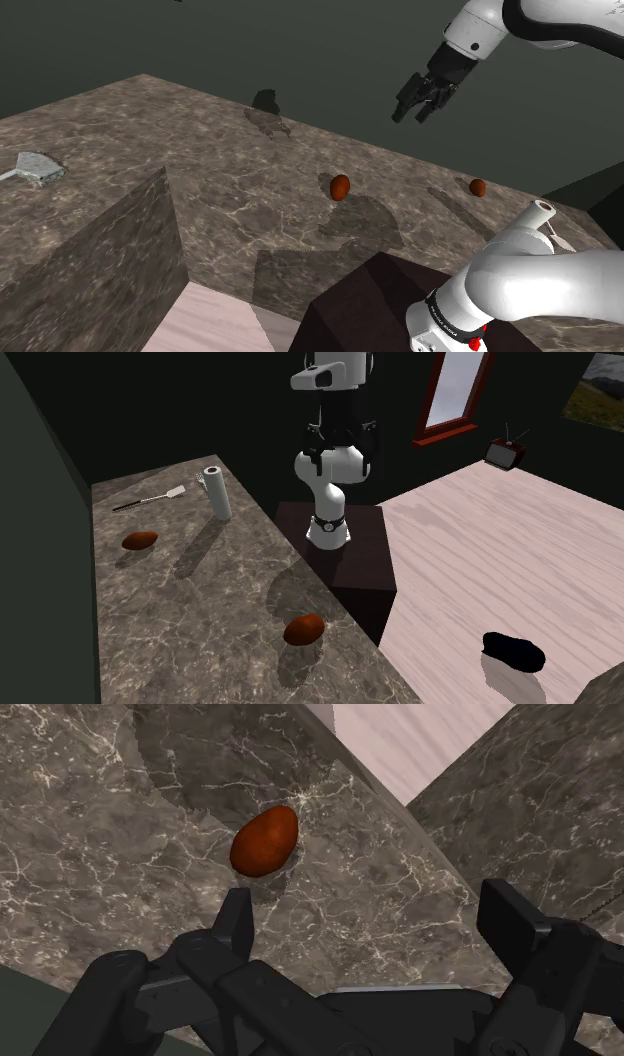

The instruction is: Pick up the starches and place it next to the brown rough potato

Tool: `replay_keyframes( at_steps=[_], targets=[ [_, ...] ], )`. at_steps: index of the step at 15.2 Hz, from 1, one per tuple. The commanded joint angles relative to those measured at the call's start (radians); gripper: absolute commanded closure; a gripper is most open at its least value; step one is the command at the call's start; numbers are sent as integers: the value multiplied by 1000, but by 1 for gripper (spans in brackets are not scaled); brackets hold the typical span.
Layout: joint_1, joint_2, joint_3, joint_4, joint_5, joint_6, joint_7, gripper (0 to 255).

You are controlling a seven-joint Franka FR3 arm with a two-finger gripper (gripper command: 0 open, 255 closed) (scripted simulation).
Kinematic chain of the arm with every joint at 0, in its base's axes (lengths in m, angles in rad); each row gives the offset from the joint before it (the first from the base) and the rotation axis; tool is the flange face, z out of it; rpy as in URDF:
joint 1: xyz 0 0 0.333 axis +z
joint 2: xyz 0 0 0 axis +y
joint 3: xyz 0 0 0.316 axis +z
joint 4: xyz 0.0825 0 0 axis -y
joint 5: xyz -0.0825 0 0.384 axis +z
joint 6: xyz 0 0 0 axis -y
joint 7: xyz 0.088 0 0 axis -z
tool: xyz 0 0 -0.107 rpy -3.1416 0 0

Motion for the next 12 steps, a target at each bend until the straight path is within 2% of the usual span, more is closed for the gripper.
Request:
replay_keyframes(
  at_steps=[1,12],
  targets=[
    [0,0,0,0,0,0,0,0],
    [-108,328,181,-28,-58,204,363,0]
  ],
)
